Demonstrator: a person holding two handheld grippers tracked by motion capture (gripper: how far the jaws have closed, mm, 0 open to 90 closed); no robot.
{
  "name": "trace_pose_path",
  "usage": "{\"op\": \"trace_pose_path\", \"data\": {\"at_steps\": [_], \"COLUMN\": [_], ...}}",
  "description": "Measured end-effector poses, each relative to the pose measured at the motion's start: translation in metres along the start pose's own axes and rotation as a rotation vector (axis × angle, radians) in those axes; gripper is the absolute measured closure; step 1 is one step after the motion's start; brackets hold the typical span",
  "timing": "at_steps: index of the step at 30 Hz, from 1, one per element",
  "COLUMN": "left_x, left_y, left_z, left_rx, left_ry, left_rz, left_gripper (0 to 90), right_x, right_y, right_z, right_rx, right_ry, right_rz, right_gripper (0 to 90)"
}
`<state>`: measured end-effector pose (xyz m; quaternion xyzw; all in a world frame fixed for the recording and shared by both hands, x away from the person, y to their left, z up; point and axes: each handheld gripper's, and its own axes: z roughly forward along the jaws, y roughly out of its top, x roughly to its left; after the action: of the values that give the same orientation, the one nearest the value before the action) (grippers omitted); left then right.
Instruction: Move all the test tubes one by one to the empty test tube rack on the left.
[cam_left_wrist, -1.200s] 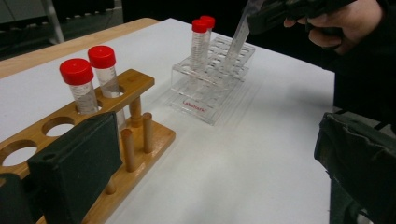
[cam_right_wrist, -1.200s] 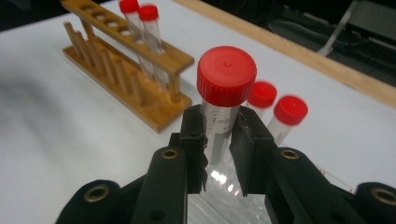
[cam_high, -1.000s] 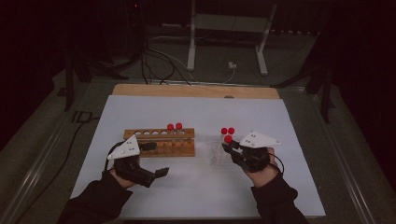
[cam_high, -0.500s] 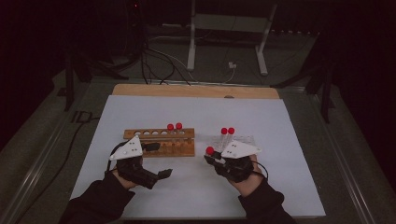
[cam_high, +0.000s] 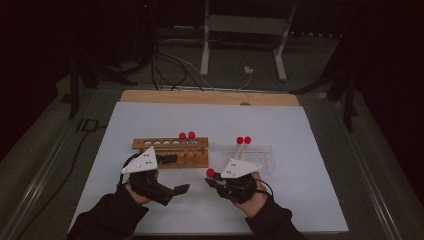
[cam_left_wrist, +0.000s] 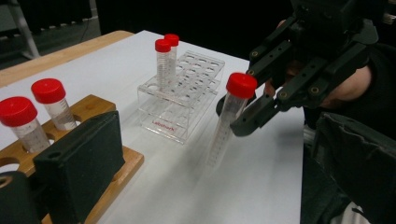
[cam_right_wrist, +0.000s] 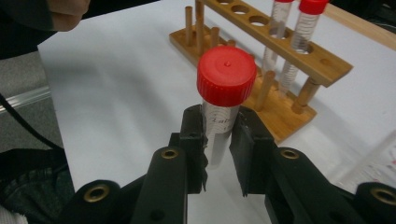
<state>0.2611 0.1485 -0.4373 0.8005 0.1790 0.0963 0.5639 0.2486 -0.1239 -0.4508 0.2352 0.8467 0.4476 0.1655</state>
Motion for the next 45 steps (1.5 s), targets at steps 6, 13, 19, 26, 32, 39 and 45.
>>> {"op": "trace_pose_path", "data": {"at_steps": [6,13,19,26,32,39,45], "left_x": [-0.005,-0.009,-0.011,-0.015,-0.016,-0.017,-0.018], "left_y": [0.001,0.002,0.002,0.000,-0.003,-0.005,-0.006], "left_z": [0.005,0.009,0.012,0.019,0.025,0.030,0.031], "left_rx": [-0.002,-0.003,-0.011,0.013,0.034,0.049,0.052], "left_ry": [-0.014,-0.018,-0.032,-0.020,-0.011,-0.020,-0.045], "left_rz": [-0.003,0.009,0.011,0.030,0.035,0.048,0.066], "left_gripper": [5.2,13.0,21.9,33.2,44.8,55.8,66.2], "right_x": [0.006,0.013,0.016,0.020,0.020,0.020,0.020], "right_y": [0.000,0.000,0.000,0.001,0.002,0.002,0.001], "right_z": [0.006,0.013,0.016,0.018,0.017,0.018,0.018], "right_rx": [0.015,0.031,0.040,0.044,0.044,0.045,0.049], "right_ry": [0.028,0.058,0.075,0.088,0.091,0.096,0.093], "right_rz": [-0.003,-0.008,-0.010,-0.017,-0.015,-0.015,-0.015], "right_gripper": [74.7,74.7,74.7,74.7,74.7,74.7,74.7]}}
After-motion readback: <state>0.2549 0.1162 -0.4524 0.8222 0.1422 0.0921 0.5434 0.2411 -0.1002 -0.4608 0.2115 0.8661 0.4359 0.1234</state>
